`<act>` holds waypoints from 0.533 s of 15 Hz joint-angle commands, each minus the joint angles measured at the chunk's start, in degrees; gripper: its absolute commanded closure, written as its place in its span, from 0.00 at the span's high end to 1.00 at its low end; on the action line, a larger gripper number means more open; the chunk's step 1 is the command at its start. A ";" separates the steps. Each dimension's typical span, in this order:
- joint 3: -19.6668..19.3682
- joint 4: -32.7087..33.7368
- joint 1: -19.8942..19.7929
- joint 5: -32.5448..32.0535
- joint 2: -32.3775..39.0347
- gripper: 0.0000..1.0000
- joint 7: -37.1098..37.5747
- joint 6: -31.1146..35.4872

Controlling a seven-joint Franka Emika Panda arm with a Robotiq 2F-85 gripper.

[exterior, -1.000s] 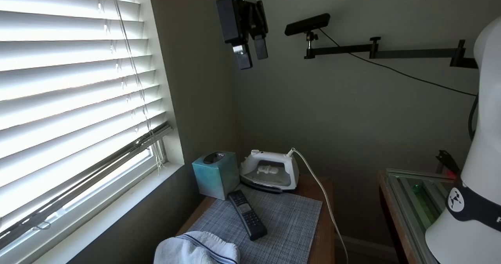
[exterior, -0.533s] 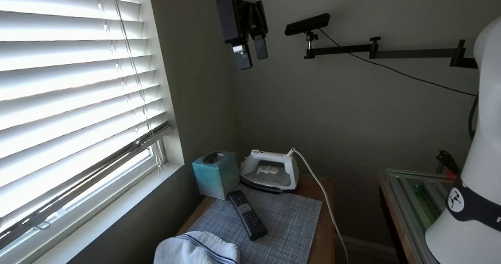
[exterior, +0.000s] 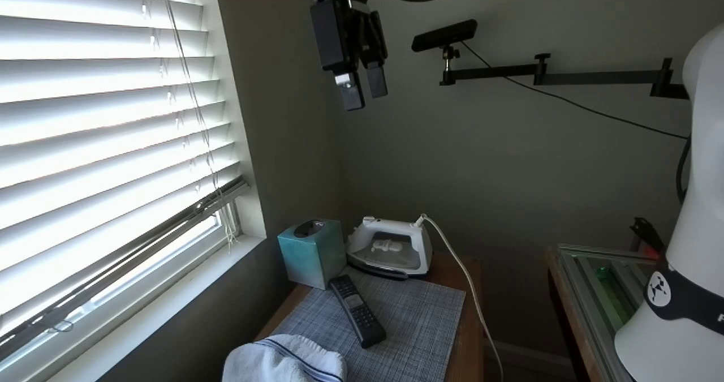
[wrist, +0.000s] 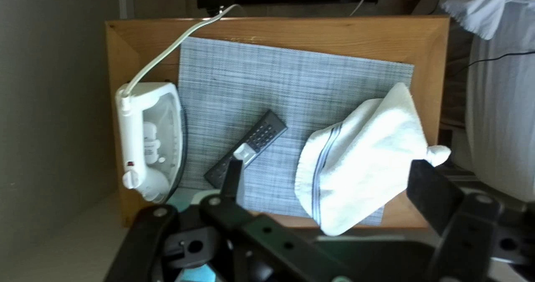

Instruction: Fold the kitchen towel

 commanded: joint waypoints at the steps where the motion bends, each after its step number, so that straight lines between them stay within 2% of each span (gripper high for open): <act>1: -0.04 -4.94 3.28 8.66 0.50 1.00 -1.66 1.04; 3: 0.27 -9.50 4.92 12.28 0.14 1.00 -3.84 3.95; 5: 1.13 -13.77 5.66 14.22 1.14 1.00 -2.76 7.79; 8: 5.15 -19.35 5.85 10.90 3.73 1.00 3.95 16.87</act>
